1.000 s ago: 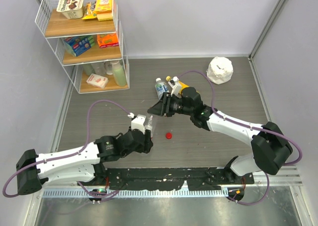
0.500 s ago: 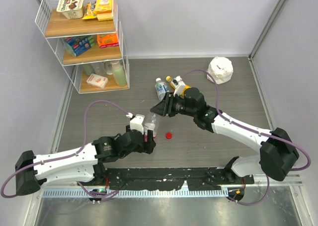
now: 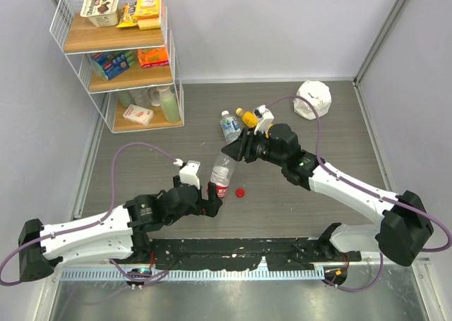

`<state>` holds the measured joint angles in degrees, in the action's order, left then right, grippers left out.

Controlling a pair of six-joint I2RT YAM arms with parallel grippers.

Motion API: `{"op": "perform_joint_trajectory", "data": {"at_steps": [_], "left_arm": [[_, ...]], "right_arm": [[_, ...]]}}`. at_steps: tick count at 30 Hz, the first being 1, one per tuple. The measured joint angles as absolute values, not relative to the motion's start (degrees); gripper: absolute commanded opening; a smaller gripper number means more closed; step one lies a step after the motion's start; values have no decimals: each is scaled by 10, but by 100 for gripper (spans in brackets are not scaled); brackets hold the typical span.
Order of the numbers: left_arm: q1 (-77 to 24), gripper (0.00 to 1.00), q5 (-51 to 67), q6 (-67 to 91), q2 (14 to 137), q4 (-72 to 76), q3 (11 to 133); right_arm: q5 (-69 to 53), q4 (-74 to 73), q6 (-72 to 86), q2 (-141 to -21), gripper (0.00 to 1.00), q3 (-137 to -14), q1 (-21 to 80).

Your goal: Unscrew the bottle caps

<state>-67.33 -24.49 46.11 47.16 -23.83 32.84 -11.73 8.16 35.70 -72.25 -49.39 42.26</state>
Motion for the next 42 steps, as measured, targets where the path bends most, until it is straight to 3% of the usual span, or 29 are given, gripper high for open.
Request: {"op": "perform_joint_trajectory", "data": {"at_steps": [26,33,42], "left_arm": [[-673,97,-240,455,512,-225,328],[-673,100,-237,450,479,-211,314],[-673,100,-232,448,453,-197,293]], "right_arm": [[231,-56,162,-551,2,-501,423],[303,-27,124,-554,2,-474,423],[350,123,54,-569,2,-406,423]]}}
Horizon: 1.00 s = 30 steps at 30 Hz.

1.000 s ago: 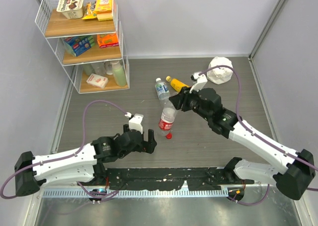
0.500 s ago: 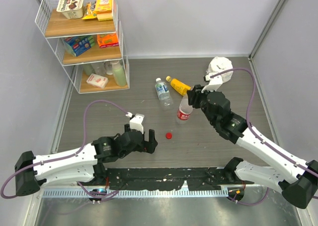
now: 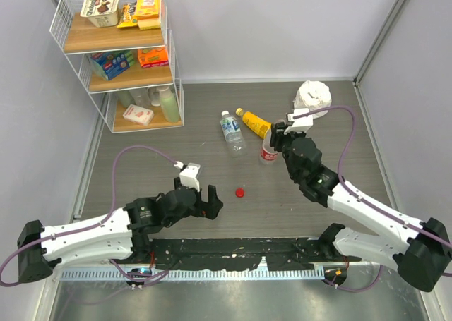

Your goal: Unscrew the bottle caps

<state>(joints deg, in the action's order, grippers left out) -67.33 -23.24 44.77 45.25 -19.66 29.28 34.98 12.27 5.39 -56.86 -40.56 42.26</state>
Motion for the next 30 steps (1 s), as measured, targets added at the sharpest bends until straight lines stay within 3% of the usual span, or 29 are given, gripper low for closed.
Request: {"op": "perform_joint_trajectory", "data": {"at_steps": [5,14,19,26,30], "left_arm": [[-673,100,-231,446,457,-195,293],[-673,100,-228,444,461,-195,293],[-673,100,-227,444,458,-195,293],[-673,100,-227,443,449,-195,293],[-673,100,-227,443,447,-195,293]], "right_arm": [[361,229,6,-600,1,-351,423],[375,291,-10,-655,2,-326,419],[377,279,13,-656,11,-332,415],[380,244,50,-637,45,-334,406],[380,212,66,-630,75,-345,404]]}}
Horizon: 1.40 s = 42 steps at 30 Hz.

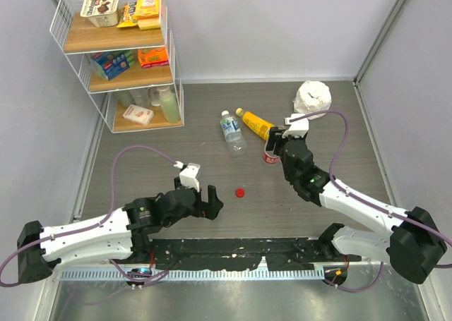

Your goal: Unscrew the bottle caps

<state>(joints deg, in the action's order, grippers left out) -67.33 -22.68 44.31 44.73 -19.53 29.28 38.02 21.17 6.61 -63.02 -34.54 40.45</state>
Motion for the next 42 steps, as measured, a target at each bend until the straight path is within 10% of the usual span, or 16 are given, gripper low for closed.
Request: {"op": "perform_joint_trajectory", "data": {"at_steps": [9,42], "left_arm": [[-673,100,-227,443,448,-196,293],[-673,100,-230,446,487,-244,302]], "right_arm": [[347,88,97,-593,100,-422,402],[170,-178,111,-834,99,-794,401]]}}
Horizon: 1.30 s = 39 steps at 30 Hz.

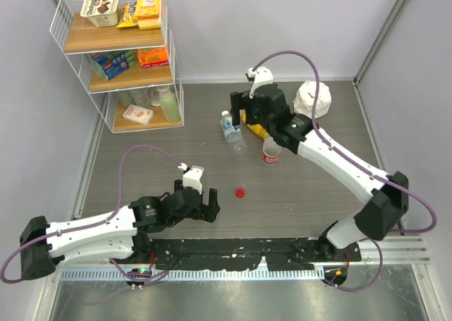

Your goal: Unscrew the bottle caps

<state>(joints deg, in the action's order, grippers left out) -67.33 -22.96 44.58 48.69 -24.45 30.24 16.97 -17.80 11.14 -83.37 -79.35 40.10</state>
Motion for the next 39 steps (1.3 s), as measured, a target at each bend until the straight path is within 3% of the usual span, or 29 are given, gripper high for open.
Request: {"op": "perform_joint_trajectory", "data": {"at_steps": [19,30,32,39], "left_arm": [[-673,100,-232,446,485,-255,307],[-673,100,-230,450,476,-255,306],[-673,100,-230,450,476,-256,306],[-673,100,-229,449,476,-255,306]], "right_arm": [[167,-308,114,-1185,99,-1082,394],[111,-345,133,-1257,81,-1088,361],[105,-347,136,-1268,73,-1096,360],[91,-346,141,-1294,69,-1104,362]]}}
